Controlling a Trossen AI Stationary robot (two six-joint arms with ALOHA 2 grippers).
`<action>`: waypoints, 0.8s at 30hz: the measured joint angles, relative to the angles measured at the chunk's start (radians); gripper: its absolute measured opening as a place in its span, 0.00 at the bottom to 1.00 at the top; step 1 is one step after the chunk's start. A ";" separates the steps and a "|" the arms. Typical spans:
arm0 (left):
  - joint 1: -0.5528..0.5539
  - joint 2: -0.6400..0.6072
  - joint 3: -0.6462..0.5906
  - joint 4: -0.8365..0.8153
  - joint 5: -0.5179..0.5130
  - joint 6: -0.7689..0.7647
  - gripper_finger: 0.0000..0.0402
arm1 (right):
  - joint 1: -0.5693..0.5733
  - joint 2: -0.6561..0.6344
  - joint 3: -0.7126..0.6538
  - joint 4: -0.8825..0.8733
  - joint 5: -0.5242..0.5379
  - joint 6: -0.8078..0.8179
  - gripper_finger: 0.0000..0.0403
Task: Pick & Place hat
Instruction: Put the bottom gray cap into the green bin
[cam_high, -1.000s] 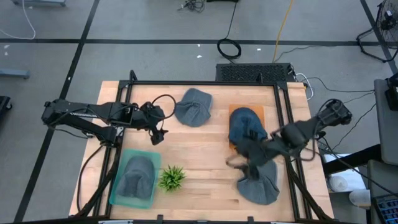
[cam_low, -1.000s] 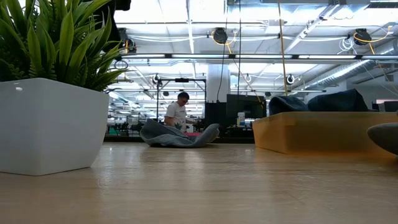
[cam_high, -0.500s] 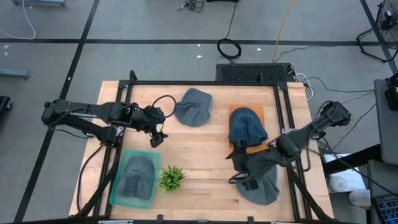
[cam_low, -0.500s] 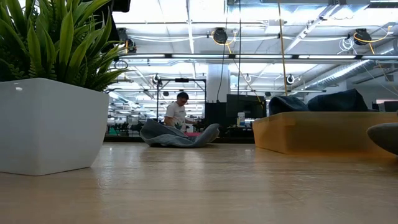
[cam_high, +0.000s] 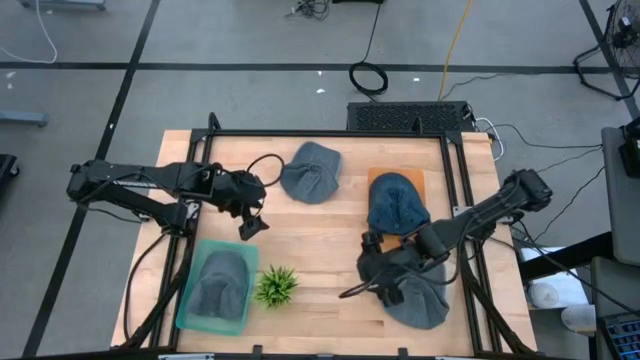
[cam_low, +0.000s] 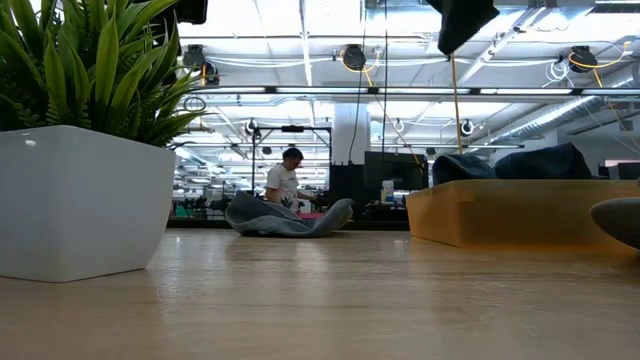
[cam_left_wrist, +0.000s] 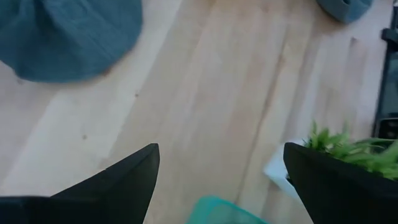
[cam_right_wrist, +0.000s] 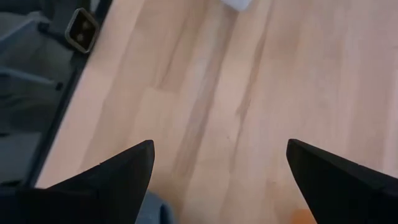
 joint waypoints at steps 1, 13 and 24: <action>-0.006 0.000 0.000 -0.004 0.011 -0.012 0.87 | 0.000 0.004 0.000 0.000 -0.016 0.000 0.87; -0.017 0.000 0.000 -0.036 0.077 -0.032 0.87 | 0.027 0.009 0.000 -0.090 -0.042 -0.008 0.87; -0.015 0.000 0.000 -0.066 0.068 -0.010 0.87 | 0.000 0.123 0.000 -0.201 -0.226 -0.016 0.87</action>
